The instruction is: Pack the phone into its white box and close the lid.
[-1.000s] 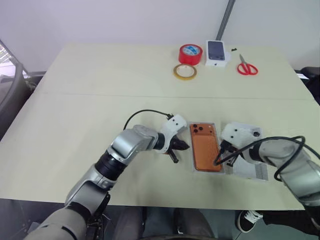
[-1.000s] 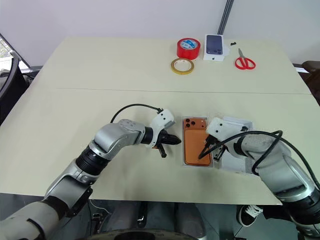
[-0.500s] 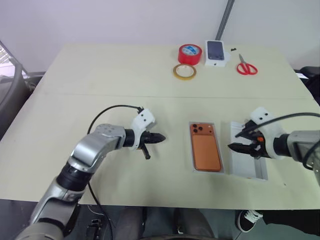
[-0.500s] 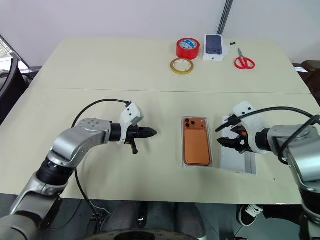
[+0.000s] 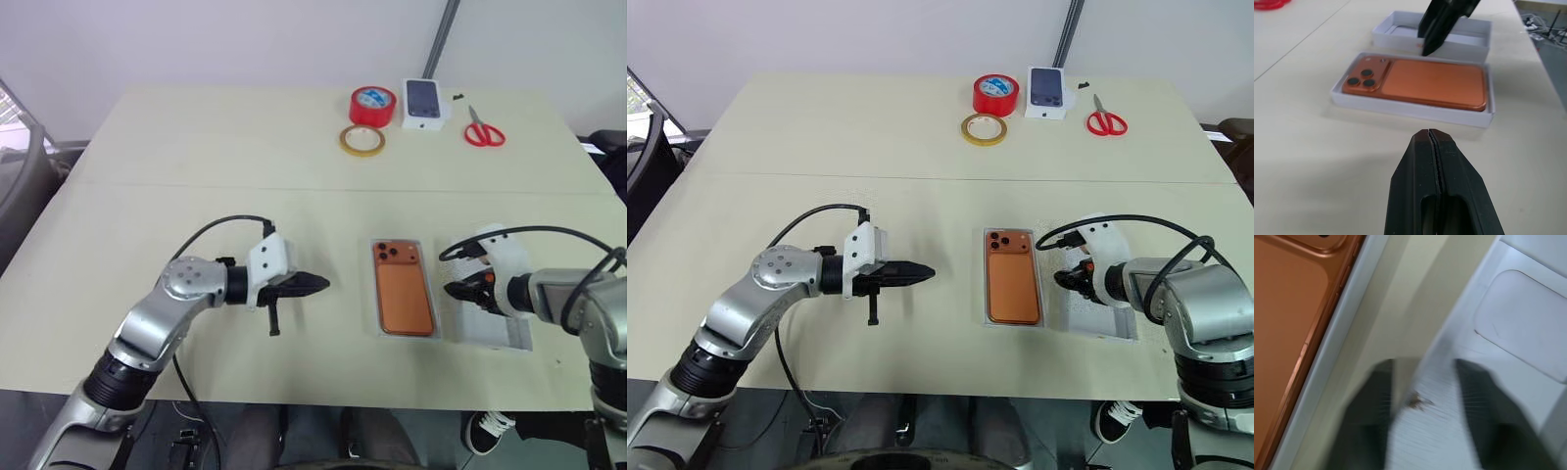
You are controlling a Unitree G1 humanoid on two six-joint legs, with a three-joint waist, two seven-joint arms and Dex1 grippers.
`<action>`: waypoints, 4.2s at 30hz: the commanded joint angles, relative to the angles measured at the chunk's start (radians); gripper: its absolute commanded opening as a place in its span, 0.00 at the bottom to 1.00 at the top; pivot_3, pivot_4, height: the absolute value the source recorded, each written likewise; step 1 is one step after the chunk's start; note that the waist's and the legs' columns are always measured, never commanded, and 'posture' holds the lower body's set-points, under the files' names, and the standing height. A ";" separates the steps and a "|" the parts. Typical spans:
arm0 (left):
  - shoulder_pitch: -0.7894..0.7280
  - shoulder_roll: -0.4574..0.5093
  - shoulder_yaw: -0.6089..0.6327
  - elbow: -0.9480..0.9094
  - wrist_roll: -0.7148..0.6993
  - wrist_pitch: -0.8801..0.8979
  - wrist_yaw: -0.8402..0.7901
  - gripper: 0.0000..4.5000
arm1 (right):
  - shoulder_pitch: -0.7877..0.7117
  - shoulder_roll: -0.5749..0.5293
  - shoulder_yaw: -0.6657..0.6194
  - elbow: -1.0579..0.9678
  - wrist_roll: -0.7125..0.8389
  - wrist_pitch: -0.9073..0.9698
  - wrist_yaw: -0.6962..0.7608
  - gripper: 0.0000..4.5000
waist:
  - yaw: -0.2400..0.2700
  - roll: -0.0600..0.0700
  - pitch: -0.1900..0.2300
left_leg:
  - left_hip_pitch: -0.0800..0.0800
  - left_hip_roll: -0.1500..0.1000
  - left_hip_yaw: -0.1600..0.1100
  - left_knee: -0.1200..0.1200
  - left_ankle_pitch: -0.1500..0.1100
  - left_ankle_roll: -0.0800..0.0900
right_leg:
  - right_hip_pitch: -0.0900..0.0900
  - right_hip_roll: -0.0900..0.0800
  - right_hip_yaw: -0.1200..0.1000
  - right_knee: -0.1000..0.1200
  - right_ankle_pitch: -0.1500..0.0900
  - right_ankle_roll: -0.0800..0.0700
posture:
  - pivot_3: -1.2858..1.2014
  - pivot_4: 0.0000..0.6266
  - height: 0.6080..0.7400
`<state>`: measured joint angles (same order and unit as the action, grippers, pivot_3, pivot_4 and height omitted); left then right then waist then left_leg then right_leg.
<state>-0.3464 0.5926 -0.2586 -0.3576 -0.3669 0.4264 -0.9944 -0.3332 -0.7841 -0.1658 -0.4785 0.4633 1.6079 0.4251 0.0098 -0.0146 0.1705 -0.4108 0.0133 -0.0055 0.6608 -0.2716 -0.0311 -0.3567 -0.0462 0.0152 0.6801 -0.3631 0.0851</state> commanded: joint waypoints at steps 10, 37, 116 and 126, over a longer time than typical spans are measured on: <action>-0.001 0.000 0.120 0.071 -0.007 -0.039 0.052 0.00 | -0.233 0.007 -0.227 0.120 0.374 0.006 -0.146 0.01 | -0.015 0.002 0.001 | 0.000 0.001 0.000 0.000 0.000 0.000 | -0.001 0.001 0.000 0.001 0.000 0.000 | 0.52 0.24 1.00; -0.024 -0.075 0.069 0.086 0.007 -0.007 0.077 0.00 | 0.002 0.329 0.048 0.082 1.509 -0.586 -1.066 0.52 | -0.027 0.003 0.002 | -0.009 0.002 0.001 0.003 0.000 0.001 | -0.009 0.002 0.000 0.003 0.000 0.001 | 0.52 0.24 1.00; -0.213 -0.371 -0.045 0.273 0.085 0.171 0.148 0.00 | 0.194 -0.411 0.003 -0.163 0.124 -0.559 0.210 0.01 | 0.003 0.005 0.002 | -0.010 0.001 0.000 0.006 -0.001 0.001 | -0.008 0.002 0.000 0.004 0.000 0.001 | 0.52 0.24 1.00; -0.288 -0.429 -0.136 0.367 0.144 0.126 0.149 0.00 | 0.437 -0.362 -0.178 -0.331 0.198 -0.614 0.375 0.01 | 0.001 0.004 0.002 | -0.006 0.001 0.000 0.006 -0.001 0.001 | -0.004 0.003 0.000 0.003 0.000 0.001 | 0.52 0.24 1.00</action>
<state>-0.6125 0.1699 -0.3707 0.0003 -0.2444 0.5778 -0.8424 0.0905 -1.1531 -0.3266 -0.7541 0.6445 0.9949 0.7952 0.0113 -0.0104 0.1724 -0.4154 0.0141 -0.0059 0.6664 -0.2721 -0.0298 -0.3596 -0.0431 0.0153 0.6829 -0.3627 0.0861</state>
